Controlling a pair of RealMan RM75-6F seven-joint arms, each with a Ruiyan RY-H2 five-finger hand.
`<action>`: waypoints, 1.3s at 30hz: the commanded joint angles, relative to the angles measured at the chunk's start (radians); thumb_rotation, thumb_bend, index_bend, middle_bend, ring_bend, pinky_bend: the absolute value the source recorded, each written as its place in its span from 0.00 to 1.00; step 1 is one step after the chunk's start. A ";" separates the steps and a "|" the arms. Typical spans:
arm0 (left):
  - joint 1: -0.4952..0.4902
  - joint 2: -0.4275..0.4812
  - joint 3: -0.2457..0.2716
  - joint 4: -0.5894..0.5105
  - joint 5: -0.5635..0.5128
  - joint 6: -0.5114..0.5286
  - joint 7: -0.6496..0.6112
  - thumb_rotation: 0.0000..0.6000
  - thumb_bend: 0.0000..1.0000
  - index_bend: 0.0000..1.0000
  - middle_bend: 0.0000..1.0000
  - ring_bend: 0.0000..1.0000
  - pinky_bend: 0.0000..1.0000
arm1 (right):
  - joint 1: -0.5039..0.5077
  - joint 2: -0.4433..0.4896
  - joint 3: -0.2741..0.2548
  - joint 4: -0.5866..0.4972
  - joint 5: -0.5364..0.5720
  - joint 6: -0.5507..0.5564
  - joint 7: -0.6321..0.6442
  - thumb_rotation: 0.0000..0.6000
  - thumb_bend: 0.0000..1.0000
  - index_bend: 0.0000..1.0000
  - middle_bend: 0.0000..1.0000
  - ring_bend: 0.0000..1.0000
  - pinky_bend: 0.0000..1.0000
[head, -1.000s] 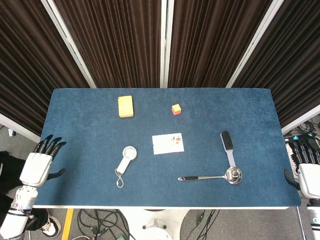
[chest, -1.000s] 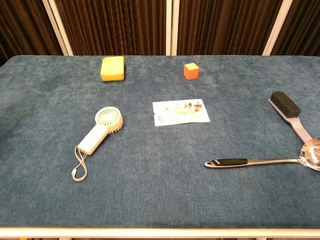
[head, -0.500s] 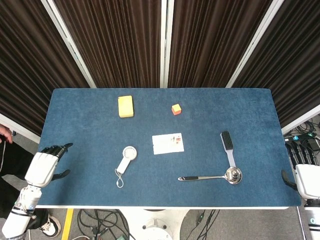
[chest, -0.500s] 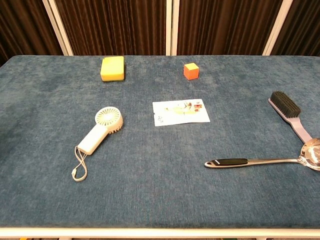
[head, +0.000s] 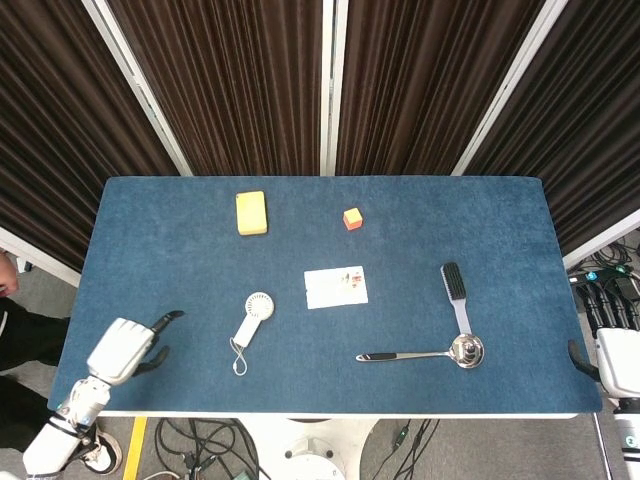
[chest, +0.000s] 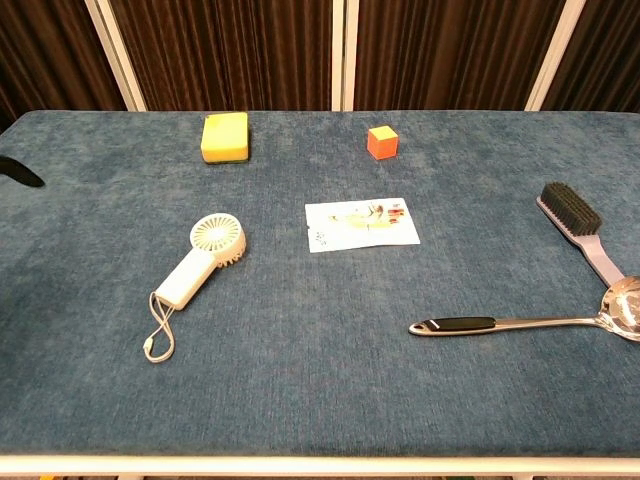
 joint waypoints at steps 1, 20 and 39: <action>-0.030 -0.016 0.015 -0.011 0.026 -0.040 0.010 1.00 0.40 0.19 0.91 0.88 0.87 | 0.000 0.001 0.000 -0.001 0.000 0.000 0.000 1.00 0.33 0.00 0.00 0.00 0.00; -0.122 -0.103 0.002 -0.042 -0.054 -0.221 0.137 1.00 0.42 0.19 0.89 0.87 0.86 | 0.004 0.001 0.000 0.003 0.006 -0.012 0.001 1.00 0.33 0.00 0.00 0.00 0.00; -0.185 -0.202 -0.035 0.005 -0.114 -0.279 0.200 1.00 0.42 0.18 0.89 0.86 0.85 | 0.004 0.004 0.002 0.000 0.012 -0.014 0.003 1.00 0.33 0.00 0.00 0.00 0.00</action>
